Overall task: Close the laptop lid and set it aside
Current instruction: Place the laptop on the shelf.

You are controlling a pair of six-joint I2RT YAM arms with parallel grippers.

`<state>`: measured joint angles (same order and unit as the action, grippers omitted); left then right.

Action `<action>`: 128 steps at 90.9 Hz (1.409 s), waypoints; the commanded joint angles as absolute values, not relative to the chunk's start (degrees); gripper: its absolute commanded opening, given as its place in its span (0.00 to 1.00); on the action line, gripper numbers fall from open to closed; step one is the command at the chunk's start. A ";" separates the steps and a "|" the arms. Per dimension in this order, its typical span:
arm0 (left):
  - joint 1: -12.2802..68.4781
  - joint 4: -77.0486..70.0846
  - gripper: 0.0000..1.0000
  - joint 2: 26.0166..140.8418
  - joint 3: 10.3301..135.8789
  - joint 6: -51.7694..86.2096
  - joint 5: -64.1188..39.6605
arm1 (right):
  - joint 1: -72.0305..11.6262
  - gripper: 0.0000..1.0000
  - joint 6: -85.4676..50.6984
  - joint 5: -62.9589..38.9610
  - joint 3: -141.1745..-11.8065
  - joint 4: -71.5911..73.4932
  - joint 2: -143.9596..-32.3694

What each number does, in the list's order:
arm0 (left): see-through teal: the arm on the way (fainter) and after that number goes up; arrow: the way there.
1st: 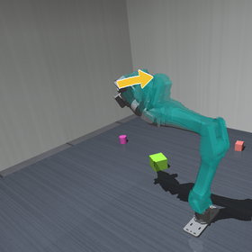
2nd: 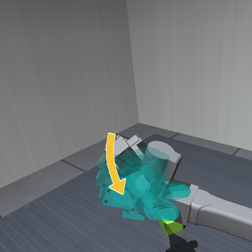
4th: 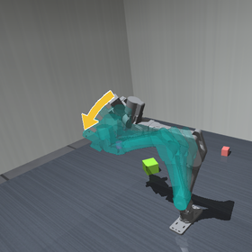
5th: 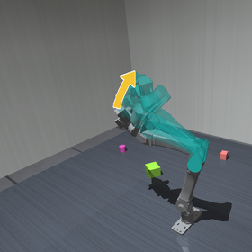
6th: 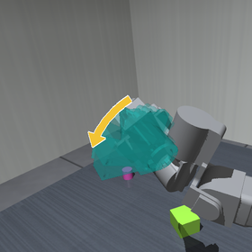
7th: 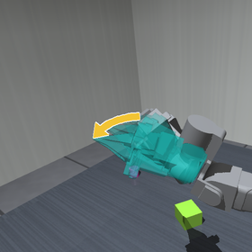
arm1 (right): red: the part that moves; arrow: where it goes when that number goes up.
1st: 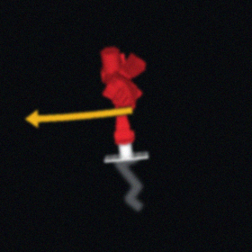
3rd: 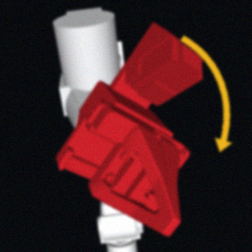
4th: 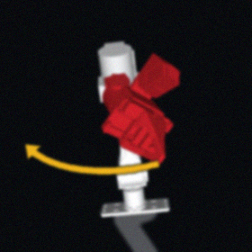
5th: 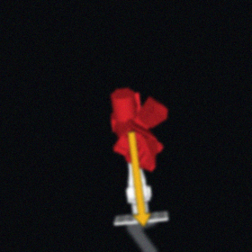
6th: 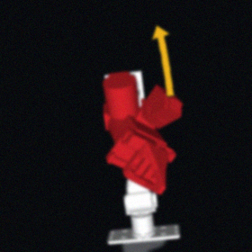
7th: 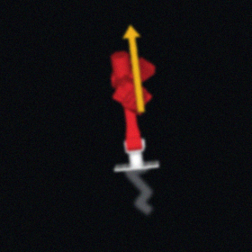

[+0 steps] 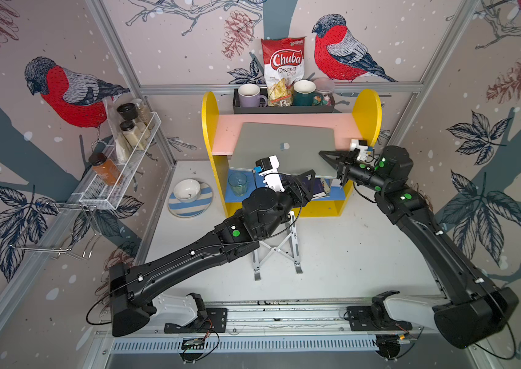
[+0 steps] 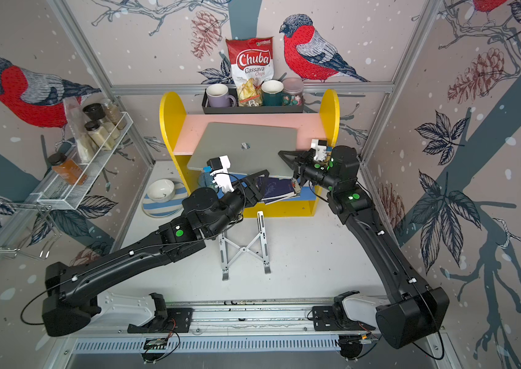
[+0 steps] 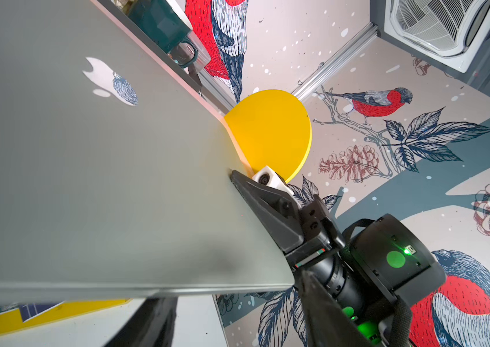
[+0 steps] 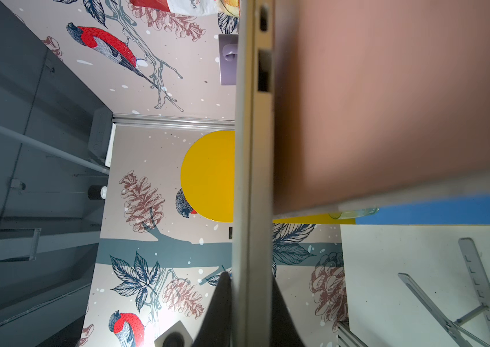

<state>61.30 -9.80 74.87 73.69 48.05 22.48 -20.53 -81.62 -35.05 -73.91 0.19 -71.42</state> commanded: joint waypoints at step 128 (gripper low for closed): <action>56.52 -19.94 0.28 83.79 80.79 53.58 17.46 | -18.96 0.56 -80.11 -36.75 -73.92 3.40 -74.70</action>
